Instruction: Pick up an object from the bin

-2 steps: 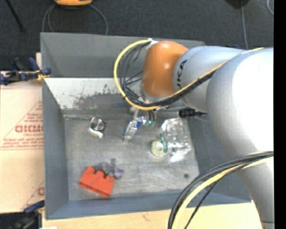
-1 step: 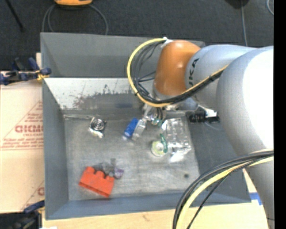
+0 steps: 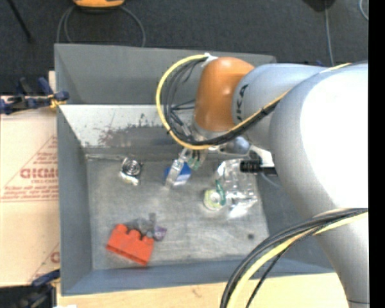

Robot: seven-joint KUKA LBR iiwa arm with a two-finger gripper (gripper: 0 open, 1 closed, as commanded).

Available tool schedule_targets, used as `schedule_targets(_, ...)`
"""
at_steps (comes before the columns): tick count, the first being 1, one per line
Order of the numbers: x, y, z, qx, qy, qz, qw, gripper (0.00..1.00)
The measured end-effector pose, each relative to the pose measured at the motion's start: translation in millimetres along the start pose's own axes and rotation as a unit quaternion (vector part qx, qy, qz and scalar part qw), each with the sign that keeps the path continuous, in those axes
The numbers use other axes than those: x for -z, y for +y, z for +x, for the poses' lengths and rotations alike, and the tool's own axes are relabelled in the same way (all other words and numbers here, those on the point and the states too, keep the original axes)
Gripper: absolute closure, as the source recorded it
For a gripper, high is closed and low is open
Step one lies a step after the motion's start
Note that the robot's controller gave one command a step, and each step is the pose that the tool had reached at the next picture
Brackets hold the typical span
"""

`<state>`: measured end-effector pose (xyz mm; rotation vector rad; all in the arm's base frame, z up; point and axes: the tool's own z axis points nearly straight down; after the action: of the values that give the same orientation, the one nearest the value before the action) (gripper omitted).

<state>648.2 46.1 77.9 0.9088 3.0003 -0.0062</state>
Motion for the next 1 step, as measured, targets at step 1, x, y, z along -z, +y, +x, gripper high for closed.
schedule_targets(1,13.2,-11.6,13.1,-0.031,0.0032,-0.002,0.9995,0.0)
